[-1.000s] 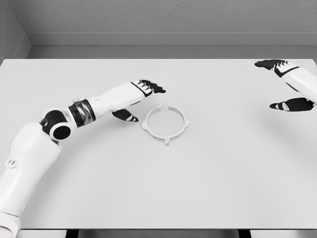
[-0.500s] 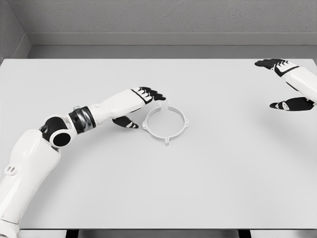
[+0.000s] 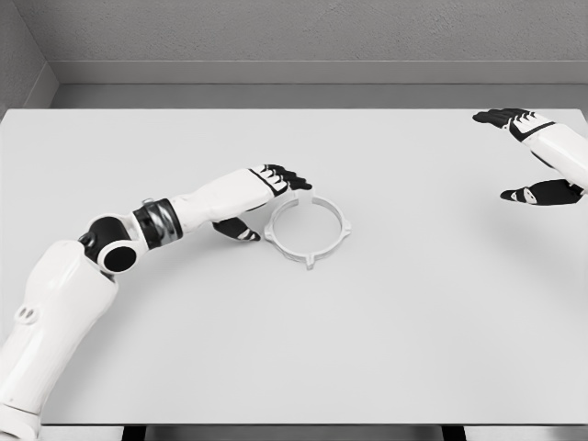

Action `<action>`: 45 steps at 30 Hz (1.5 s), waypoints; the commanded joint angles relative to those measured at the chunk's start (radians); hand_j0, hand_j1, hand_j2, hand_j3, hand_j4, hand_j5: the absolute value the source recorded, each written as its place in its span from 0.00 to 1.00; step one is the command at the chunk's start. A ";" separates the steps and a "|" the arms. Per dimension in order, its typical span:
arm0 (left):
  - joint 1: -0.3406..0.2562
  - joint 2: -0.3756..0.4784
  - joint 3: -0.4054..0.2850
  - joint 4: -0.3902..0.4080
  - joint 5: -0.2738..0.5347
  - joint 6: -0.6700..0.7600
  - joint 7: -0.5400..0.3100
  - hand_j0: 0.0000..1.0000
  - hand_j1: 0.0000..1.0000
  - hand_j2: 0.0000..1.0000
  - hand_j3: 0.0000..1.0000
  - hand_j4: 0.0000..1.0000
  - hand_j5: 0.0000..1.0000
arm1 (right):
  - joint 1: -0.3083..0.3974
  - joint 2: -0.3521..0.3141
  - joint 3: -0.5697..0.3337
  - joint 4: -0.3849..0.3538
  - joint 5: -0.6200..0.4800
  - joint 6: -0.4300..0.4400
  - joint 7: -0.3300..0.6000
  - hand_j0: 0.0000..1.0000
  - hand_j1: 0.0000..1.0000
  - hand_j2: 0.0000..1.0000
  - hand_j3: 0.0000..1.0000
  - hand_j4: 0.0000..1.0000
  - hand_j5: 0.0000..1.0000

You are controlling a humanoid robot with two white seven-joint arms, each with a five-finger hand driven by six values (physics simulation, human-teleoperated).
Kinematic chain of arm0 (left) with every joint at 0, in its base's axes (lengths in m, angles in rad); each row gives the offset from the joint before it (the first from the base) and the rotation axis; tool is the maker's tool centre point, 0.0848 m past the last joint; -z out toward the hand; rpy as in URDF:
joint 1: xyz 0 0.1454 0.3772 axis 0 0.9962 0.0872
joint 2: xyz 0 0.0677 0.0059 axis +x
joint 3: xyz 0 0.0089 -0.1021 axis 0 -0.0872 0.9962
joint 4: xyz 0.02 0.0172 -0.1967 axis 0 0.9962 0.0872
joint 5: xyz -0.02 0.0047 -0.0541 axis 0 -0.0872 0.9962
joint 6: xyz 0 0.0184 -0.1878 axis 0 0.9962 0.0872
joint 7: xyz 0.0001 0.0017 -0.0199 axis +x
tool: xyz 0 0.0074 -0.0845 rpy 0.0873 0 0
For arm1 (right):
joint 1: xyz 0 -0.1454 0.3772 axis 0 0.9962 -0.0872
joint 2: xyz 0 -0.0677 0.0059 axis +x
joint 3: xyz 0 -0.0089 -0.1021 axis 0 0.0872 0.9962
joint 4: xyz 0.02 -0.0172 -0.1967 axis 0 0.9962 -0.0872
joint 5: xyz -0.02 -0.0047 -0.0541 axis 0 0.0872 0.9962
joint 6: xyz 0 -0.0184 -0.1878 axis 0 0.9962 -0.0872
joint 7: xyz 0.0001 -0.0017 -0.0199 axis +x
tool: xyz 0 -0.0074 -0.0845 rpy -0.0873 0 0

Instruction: Assemble PVC drainage pipe clamps

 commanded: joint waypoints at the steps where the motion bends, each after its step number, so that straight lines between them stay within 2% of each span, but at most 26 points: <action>1: 0.000 -0.004 0.001 0.001 0.007 0.002 -0.001 1.00 1.00 1.00 1.00 1.00 1.00 | 0.000 -0.001 -0.001 0.000 -0.008 0.003 -0.001 1.00 1.00 1.00 1.00 1.00 1.00; 8: -0.008 -0.027 -0.004 0.026 0.006 0.002 -0.001 1.00 1.00 1.00 1.00 1.00 1.00 | 0.000 -0.001 -0.001 0.001 -0.008 0.003 -0.001 1.00 1.00 1.00 1.00 1.00 1.00; 45: -0.020 -0.061 -0.024 0.024 0.006 0.002 -0.013 1.00 1.00 1.00 1.00 1.00 1.00 | 0.002 -0.001 0.001 0.001 -0.008 0.003 0.001 1.00 1.00 1.00 1.00 1.00 1.00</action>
